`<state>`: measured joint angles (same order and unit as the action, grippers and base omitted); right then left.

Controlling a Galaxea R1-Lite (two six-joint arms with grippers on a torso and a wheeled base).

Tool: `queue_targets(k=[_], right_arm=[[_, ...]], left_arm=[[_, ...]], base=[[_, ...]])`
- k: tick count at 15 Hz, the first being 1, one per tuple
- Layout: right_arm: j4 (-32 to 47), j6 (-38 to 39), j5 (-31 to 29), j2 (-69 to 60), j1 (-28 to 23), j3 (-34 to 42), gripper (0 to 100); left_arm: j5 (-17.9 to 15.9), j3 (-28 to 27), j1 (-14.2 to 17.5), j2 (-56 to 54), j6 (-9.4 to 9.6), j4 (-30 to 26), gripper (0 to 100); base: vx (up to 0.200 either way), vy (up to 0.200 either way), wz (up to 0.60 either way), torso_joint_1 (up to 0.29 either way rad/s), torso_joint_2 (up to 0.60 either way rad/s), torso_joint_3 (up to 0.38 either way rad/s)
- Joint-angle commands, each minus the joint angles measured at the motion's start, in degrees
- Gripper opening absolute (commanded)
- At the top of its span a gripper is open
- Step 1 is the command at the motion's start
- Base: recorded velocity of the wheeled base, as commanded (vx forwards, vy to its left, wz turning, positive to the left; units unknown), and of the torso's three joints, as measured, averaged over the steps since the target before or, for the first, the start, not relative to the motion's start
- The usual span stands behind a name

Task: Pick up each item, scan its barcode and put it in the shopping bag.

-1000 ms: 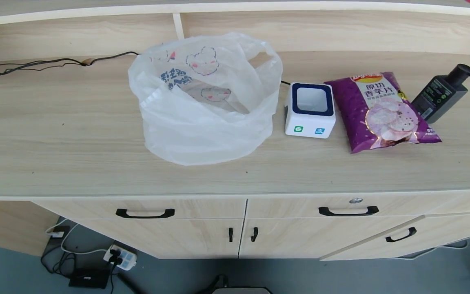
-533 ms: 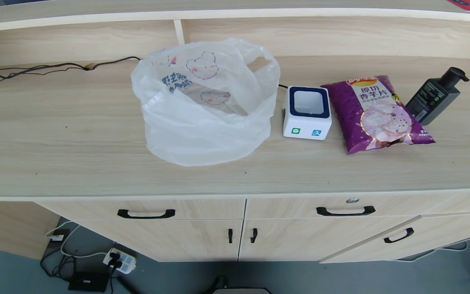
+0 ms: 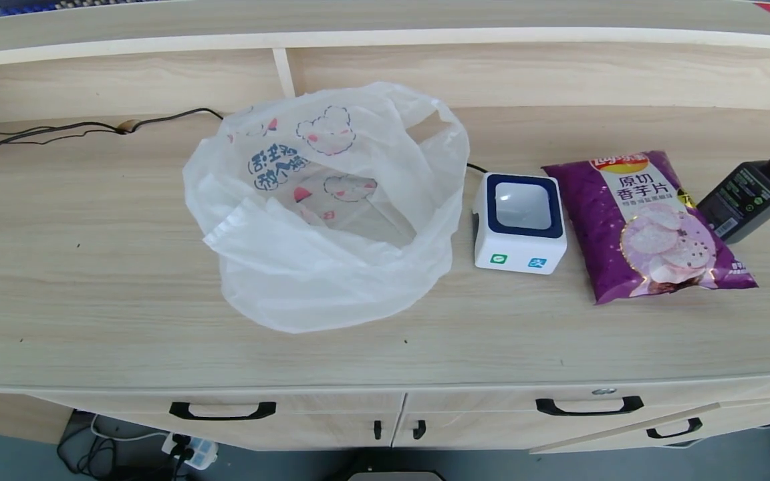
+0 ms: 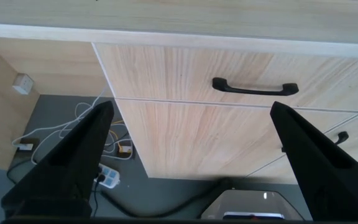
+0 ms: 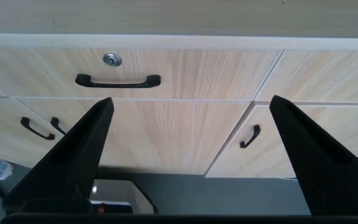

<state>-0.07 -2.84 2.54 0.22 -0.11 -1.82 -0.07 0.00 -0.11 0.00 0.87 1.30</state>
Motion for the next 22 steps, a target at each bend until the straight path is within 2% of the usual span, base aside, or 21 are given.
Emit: queue_targets(k=[1, 4, 6, 7, 8, 10, 11, 13, 17, 22], right_arm=[[2.18, -1.91, 3.97, 11.82, 0.29, -12.51, 100], [-2.21, -2.87, 4.23, 38.19, 1.78, -30.00, 100], [-10.30, -2.70, 6.96, 54.45, 3.19, -37.91, 100], [-11.35, -3.14, 7.40, 59.90, 2.31, -41.07, 100], [-10.12, -3.66, 7.48, 62.80, 1.78, -44.33, 100], [2.18, -8.23, 7.48, 70.27, 1.78, -56.10, 100], [3.50, -8.94, 7.48, 71.50, 1.60, -57.42, 100], [4.47, -16.06, 7.57, 78.00, -0.68, -62.61, 100], [4.20, -20.36, 7.84, 82.31, -0.86, -62.96, 100], [3.24, -21.42, 7.75, 83.72, -0.33, -63.31, 100]], left_arm=[[-0.01, 0.00, 0.02, 0.09, 0.01, 0.01, 100], [-0.01, 0.00, 0.02, 0.09, 0.01, 0.01, 100], [-0.01, 0.00, 0.02, 0.09, -0.07, 0.10, 100], [-0.01, 0.00, 0.02, 0.09, 0.01, 0.10, 100], [-0.01, 0.00, 0.02, 0.09, 0.10, 0.10, 100], [-0.01, 0.00, 0.02, 0.09, 0.28, 0.10, 100], [-0.01, 0.00, 0.02, 0.09, 0.28, 0.10, 100], [-0.01, 0.00, 0.02, 0.09, 0.10, 0.19, 100], [-0.01, 0.00, 0.02, 0.09, 0.19, 0.19, 100], [-0.01, 0.00, 0.02, 0.09, 0.19, 0.19, 100]], base=[[0.000, 0.000, 0.00, 0.000, 0.00, 0.000], [0.000, 0.000, 0.00, 0.000, 0.00, 0.000], [0.000, 0.000, 0.00, 0.000, 0.00, 0.000], [0.000, 0.000, 0.00, 0.000, 0.00, 0.000], [0.000, 0.000, 0.00, 0.000, 0.00, 0.000], [0.000, 0.000, 0.00, 0.000, 0.00, 0.000], [0.000, 0.000, 0.00, 0.000, 0.00, 0.000], [0.000, 0.000, 0.00, 0.000, 0.00, 0.000], [0.000, 0.000, 0.00, 0.000, 0.00, 0.000], [0.000, 0.000, 0.00, 0.000, 0.00, 0.000]])
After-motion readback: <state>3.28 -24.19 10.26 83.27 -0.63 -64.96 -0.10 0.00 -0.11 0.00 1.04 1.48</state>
